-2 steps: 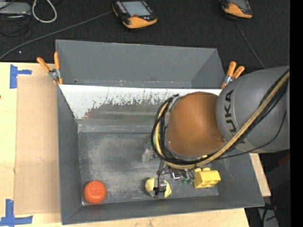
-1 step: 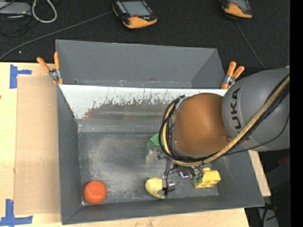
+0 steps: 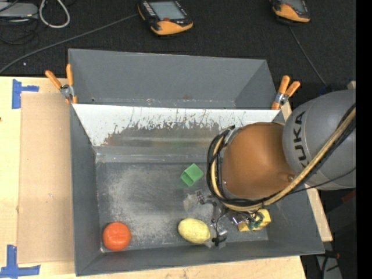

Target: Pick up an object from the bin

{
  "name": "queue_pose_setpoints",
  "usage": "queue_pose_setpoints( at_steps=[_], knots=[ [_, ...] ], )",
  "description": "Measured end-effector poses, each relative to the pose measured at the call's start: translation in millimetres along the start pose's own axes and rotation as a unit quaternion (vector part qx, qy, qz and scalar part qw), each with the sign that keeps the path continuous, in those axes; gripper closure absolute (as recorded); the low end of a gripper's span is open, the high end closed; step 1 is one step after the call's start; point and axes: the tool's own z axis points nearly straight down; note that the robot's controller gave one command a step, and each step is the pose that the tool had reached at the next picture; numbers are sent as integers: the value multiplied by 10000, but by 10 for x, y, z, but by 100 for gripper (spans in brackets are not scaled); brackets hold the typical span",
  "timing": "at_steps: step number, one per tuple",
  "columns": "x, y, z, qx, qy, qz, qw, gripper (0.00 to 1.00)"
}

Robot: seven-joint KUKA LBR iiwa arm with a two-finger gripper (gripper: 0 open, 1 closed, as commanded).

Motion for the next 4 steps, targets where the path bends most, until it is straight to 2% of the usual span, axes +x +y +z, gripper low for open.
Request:
queue_pose_setpoints(
  at_steps=[1, 2, 3, 4],
  knots=[
    [-49, -20, 342, 1, -3, 300, 9995, 0],
    [-63, 42, 468, 13, -47, 764, 9971, 0],
    [34, -70, 557, 5, -39, 1063, 9943, 100],
    [34, -71, 557, 4, -39, 1069, 9943, 100]
  ],
)
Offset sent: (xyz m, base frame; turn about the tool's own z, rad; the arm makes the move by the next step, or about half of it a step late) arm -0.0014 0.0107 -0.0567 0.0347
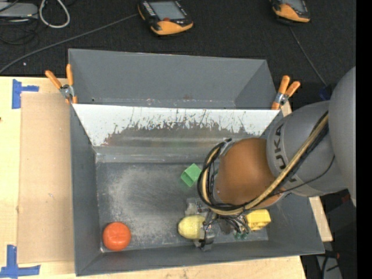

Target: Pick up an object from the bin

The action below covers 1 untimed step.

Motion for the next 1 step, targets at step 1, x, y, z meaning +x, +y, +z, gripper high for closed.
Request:
queue_pose_setpoints(
  at_steps=[1],
  knots=[
    [-6, -87, -841, -2, 45, 137, 9999, 100]
  ],
)
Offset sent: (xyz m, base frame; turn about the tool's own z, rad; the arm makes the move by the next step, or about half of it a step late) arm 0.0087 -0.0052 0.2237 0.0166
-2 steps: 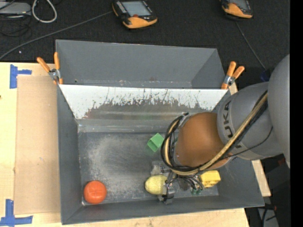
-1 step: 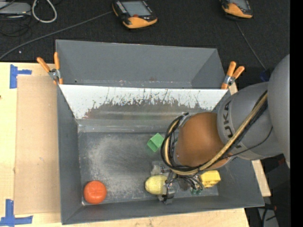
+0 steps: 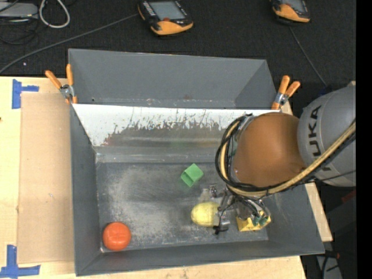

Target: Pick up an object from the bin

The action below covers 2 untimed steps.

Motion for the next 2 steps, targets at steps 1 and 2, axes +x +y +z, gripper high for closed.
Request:
queue_pose_setpoints(
  at_steps=[1, 2],
  knots=[
    [-31, 23, -904, -5, 20, -37, 10000, 100],
    [-35, -129, -1809, -5, 18, -161, 9999, 100]
  ],
)
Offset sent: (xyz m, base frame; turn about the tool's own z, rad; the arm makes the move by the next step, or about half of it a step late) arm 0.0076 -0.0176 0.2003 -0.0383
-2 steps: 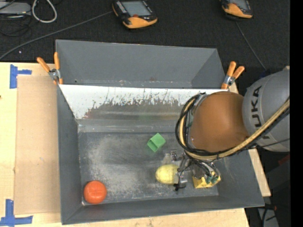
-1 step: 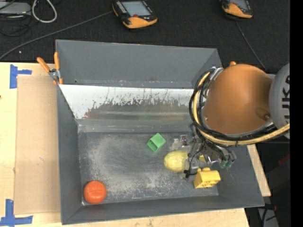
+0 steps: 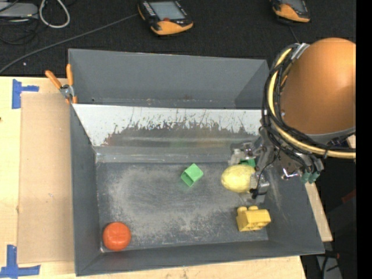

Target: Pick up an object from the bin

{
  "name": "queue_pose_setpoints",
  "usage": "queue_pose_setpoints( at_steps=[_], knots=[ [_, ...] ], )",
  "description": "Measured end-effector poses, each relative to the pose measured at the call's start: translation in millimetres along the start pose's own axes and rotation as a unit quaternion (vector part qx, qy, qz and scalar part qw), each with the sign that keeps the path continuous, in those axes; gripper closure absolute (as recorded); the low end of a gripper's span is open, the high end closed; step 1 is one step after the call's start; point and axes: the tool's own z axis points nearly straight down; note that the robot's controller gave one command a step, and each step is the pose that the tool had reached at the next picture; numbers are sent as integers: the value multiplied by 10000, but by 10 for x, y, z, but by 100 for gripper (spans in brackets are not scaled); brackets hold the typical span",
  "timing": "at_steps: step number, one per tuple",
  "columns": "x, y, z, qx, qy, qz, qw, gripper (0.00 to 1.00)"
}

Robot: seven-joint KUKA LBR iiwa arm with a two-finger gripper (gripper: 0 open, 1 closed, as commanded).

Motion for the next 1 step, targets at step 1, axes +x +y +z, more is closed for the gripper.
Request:
queue_pose_setpoints(
  at_steps=[1],
  knots=[
    [19, 38, 408, 3, -32, 491, 9988, 100]
  ],
)
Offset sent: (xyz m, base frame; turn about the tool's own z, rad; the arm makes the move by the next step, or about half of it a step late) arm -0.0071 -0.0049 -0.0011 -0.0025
